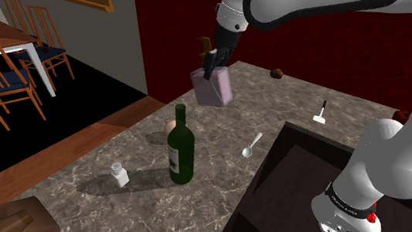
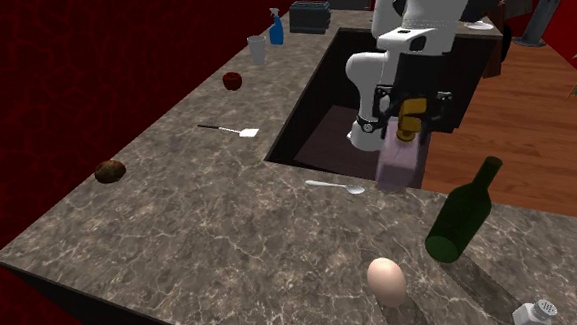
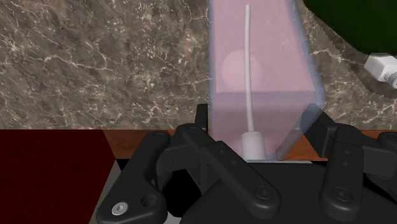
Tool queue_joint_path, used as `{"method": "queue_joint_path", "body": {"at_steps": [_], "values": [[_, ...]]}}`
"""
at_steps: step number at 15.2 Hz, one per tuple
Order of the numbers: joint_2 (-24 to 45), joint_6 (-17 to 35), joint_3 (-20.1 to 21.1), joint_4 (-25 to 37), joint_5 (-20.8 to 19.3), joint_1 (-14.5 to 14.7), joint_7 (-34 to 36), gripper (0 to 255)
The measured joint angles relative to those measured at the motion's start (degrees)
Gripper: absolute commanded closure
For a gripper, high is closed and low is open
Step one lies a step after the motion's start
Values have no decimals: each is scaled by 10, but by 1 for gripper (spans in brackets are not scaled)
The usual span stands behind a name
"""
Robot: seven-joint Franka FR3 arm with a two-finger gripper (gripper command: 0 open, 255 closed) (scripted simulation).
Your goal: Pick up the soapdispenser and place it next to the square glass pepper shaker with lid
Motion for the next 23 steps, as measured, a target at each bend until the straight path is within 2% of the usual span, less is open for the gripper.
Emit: {"method": "queue_joint_path", "body": {"at_steps": [8,13,20,23], "values": [[58,24,70,31,-20,36,114,255],[113,27,110,76,-46,61,191,255],[212,19,151,170,-97,104,293,255],[268,0,162,236,-124,129,331,255]]}}
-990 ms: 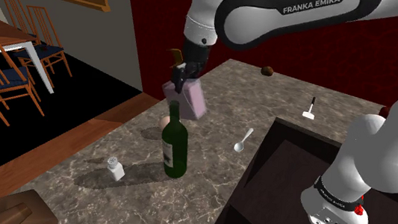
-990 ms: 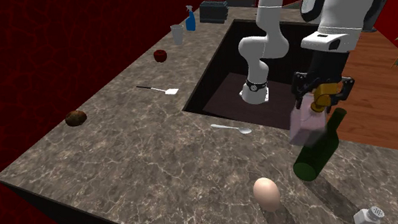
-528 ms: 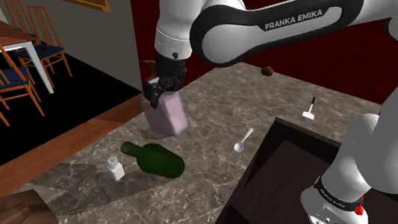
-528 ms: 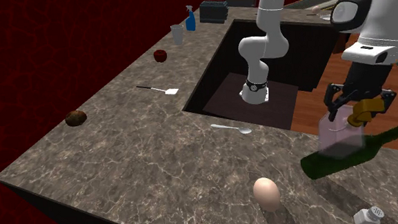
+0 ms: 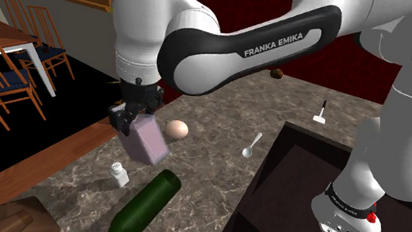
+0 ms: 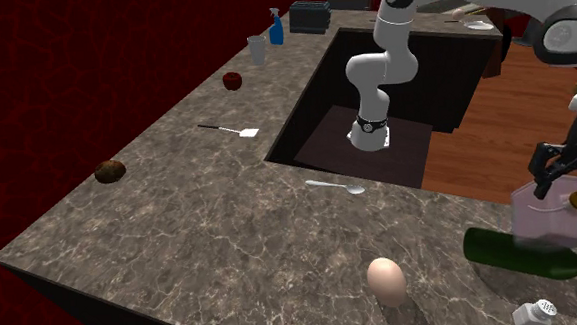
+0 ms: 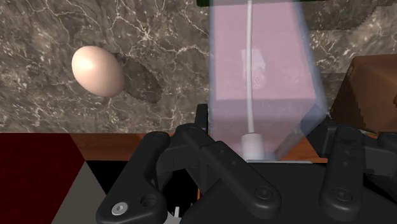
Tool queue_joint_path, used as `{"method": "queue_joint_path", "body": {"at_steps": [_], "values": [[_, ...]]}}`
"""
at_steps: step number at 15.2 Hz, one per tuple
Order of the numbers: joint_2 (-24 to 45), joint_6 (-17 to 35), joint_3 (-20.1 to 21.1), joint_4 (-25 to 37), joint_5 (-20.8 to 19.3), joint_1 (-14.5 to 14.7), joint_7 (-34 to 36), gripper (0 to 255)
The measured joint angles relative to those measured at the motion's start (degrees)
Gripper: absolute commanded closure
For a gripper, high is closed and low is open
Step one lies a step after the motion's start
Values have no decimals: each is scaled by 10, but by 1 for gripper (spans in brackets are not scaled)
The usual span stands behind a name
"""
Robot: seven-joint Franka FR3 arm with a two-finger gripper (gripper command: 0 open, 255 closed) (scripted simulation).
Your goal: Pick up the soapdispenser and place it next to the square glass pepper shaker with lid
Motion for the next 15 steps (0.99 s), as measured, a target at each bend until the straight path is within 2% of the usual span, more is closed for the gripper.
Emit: {"method": "queue_joint_path", "body": {"at_steps": [6,11,13,15], "values": [[109,-36,10,129,-49,62,68,255],[217,-87,6,277,-82,123,102,255],[234,-88,5,293,-87,132,108,255],[235,-76,4,281,-89,132,113,255]]}}
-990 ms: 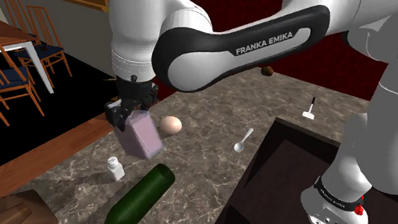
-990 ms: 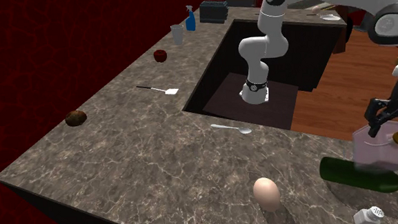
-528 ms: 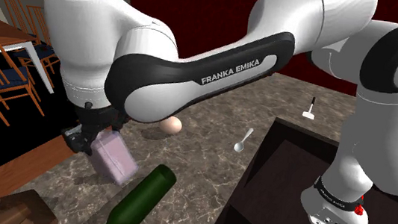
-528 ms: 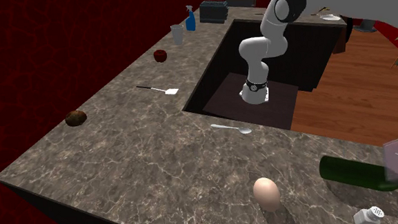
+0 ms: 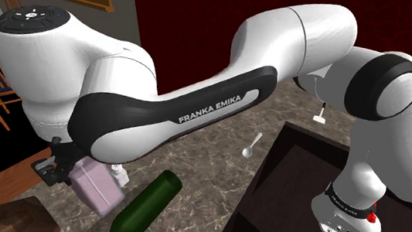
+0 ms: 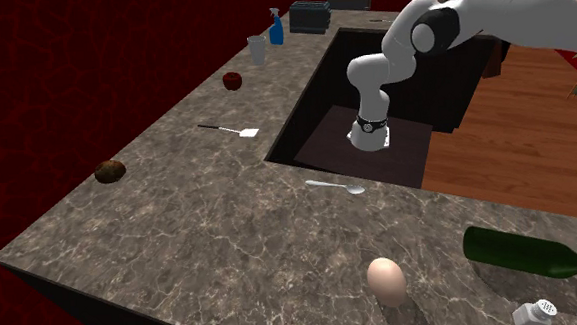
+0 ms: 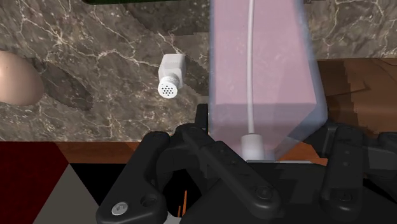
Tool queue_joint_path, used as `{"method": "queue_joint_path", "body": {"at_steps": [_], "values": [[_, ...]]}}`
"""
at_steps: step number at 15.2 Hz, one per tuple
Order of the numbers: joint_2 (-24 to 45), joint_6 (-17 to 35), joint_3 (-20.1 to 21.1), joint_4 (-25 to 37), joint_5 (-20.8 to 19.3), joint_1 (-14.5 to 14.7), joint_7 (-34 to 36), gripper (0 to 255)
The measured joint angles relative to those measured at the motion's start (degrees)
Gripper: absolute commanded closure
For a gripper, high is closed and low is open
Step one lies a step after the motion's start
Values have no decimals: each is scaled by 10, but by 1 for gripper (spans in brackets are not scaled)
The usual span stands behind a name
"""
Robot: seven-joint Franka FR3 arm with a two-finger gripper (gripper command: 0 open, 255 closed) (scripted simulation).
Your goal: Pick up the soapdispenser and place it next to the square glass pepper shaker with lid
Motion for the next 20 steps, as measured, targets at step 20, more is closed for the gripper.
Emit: {"method": "queue_joint_path", "body": {"at_steps": [20], "values": [[24,137,-13,-100,-25,-8,36,255]]}}
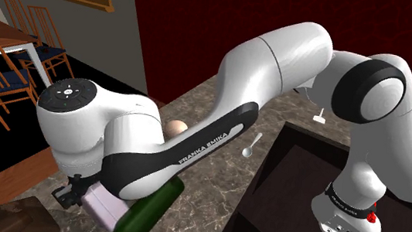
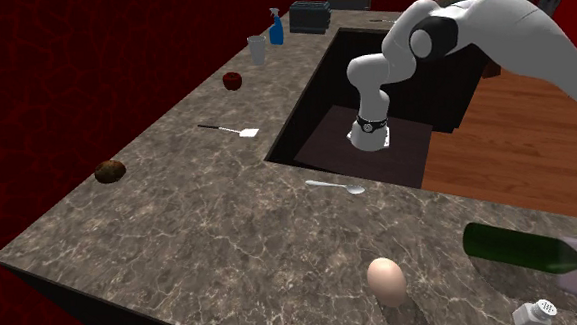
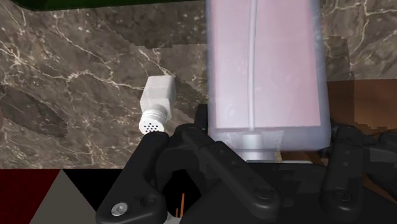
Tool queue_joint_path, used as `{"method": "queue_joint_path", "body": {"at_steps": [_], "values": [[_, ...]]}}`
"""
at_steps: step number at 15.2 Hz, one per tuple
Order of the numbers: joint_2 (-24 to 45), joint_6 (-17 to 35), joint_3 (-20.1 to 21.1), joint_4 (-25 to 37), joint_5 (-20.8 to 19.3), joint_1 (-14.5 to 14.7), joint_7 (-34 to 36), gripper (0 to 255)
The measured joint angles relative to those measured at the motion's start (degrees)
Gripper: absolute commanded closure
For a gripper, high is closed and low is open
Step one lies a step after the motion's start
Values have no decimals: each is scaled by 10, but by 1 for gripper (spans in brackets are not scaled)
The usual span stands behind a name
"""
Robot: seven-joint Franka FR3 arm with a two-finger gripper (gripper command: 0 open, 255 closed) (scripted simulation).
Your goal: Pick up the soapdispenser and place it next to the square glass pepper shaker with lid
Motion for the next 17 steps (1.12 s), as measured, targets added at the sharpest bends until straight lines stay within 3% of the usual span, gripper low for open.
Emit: {"method": "queue_joint_path", "body": {"at_steps": [6,11,12,17], "values": [[17,64,-10,-9,-9,6,13,255],[19,59,-15,-8,-1,10,7,255],[19,63,-17,-9,-1,11,7,0],[30,30,-19,-12,0,11,4,0]]}}
